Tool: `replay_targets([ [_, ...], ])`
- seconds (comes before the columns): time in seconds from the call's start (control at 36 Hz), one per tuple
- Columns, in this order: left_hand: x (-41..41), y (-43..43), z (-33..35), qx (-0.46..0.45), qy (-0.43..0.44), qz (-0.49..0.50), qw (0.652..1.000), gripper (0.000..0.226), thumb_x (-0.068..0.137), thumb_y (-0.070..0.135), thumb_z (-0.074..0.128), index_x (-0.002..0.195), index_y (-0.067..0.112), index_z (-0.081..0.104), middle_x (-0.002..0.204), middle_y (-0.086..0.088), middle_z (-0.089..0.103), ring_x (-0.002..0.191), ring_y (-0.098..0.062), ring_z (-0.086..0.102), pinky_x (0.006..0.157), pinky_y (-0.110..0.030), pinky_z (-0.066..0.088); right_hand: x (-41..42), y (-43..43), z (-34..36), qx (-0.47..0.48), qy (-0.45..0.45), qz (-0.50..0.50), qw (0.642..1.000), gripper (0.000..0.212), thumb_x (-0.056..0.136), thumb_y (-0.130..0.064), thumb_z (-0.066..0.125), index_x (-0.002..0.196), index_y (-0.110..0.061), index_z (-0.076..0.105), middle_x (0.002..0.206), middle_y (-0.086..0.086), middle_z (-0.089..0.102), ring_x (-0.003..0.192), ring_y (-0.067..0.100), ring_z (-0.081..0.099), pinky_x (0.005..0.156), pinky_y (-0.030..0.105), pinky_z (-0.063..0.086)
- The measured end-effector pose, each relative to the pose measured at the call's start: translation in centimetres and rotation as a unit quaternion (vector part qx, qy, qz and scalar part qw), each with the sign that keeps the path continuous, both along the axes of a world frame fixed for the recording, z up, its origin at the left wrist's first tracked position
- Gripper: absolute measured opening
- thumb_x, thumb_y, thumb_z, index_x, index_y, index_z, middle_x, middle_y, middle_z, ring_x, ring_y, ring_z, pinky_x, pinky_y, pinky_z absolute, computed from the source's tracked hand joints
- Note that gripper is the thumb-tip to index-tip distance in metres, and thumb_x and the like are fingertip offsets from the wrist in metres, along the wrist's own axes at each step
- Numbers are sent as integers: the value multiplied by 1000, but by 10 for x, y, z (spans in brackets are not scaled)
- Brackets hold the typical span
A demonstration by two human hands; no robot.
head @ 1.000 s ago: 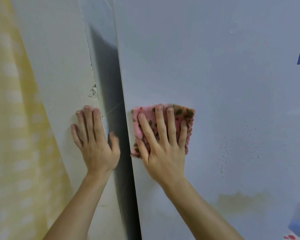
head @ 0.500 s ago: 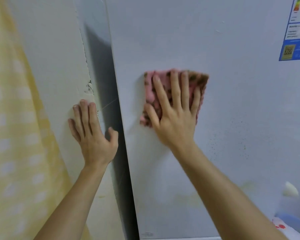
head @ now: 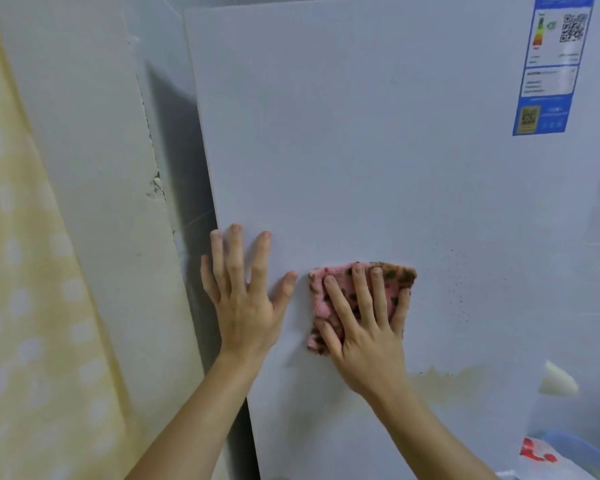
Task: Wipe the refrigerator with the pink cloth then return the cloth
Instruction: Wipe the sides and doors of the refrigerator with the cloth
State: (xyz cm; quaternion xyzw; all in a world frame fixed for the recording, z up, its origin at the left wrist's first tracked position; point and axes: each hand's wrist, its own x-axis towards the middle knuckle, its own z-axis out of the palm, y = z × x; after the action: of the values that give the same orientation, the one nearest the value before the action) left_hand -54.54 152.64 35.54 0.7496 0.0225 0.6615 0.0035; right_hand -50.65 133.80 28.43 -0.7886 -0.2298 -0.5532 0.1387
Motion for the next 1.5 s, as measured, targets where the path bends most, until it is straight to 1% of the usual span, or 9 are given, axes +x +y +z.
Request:
replay_targets([
  [0.33, 4, -14, 0, 25, -5, 4, 1000, 63, 105, 53, 56, 156, 19, 44, 165, -24, 35, 156, -44, 27, 124, -66, 24, 13, -6, 169, 130, -16, -6, 991, 72, 106, -68, 34, 167, -33, 18, 176, 9, 7, 163, 31, 3, 125, 71, 3],
  [0.47, 5, -21, 2, 20, -7, 11, 1000, 63, 104, 53, 54, 156, 19, 44, 165, -25, 34, 156, -46, 26, 123, -69, 23, 14, -11, 138, 109, -40, -20, 993, 66, 109, -59, 40, 166, -29, 28, 174, 12, 14, 162, 35, 11, 124, 73, 10],
  [0.56, 5, -23, 1, 20, -8, 15, 1000, 65, 104, 55, 53, 157, 19, 44, 165, -25, 34, 155, -47, 27, 123, -69, 23, 15, -20, 80, 81, -50, -12, 995, 67, 107, -55, 49, 164, -24, 34, 172, 18, 21, 161, 40, 15, 121, 76, 15],
  [0.67, 5, -25, -1, 17, -8, 24, 1000, 64, 104, 53, 53, 157, 19, 45, 167, -20, 31, 156, -46, 25, 125, -64, 20, 15, -43, -12, 24, -4, -3, 1000, 76, 103, -59, 48, 168, -32, 20, 176, 14, 9, 162, 37, 10, 119, 78, 17],
  [0.81, 1, -34, 1, 1, 4, 15, 1000, 60, 104, 46, 51, 157, 18, 46, 166, -20, 32, 156, -47, 23, 123, -66, 23, 18, -53, -21, 11, 12, 2, 1000, 80, 99, -63, 50, 167, -38, 18, 177, 8, 8, 163, 31, 9, 124, 71, 11],
  [1.0, 5, -51, 7, -6, 15, -19, 1000, 59, 97, 29, 52, 156, 21, 48, 167, -19, 33, 156, -47, 23, 121, -73, 17, 31, -61, 91, 53, -49, 9, 997, 72, 101, -66, 49, 164, -34, 31, 175, 10, 18, 163, 31, 13, 125, 70, 14],
  [1.17, 8, -64, 15, -2, 13, -23, 1000, 68, 90, 21, 57, 158, 22, 47, 170, -17, 30, 157, -44, 23, 121, -72, 16, 36, -67, 189, 93, -45, -8, 995, 68, 107, -66, 33, 166, -34, 23, 176, 9, 12, 163, 31, 6, 127, 67, 5],
  [1.33, 8, -74, 14, -14, 25, -20, 999, 71, 89, 21, 61, 158, 20, 47, 170, -17, 30, 158, -43, 22, 121, -72, 16, 38, -74, 142, 81, -49, -20, 995, 61, 112, -56, 31, 167, -31, 25, 175, 11, 11, 163, 34, 7, 127, 69, 6],
  [1.5, 8, -81, 8, -17, 30, -17, 999, 72, 89, 23, 63, 159, 20, 47, 170, -17, 29, 158, -44, 22, 122, -72, 14, 37, -96, 17, 36, -14, -13, 999, 65, 108, -54, 42, 166, -25, 29, 174, 18, 14, 162, 40, 9, 120, 78, 15],
])
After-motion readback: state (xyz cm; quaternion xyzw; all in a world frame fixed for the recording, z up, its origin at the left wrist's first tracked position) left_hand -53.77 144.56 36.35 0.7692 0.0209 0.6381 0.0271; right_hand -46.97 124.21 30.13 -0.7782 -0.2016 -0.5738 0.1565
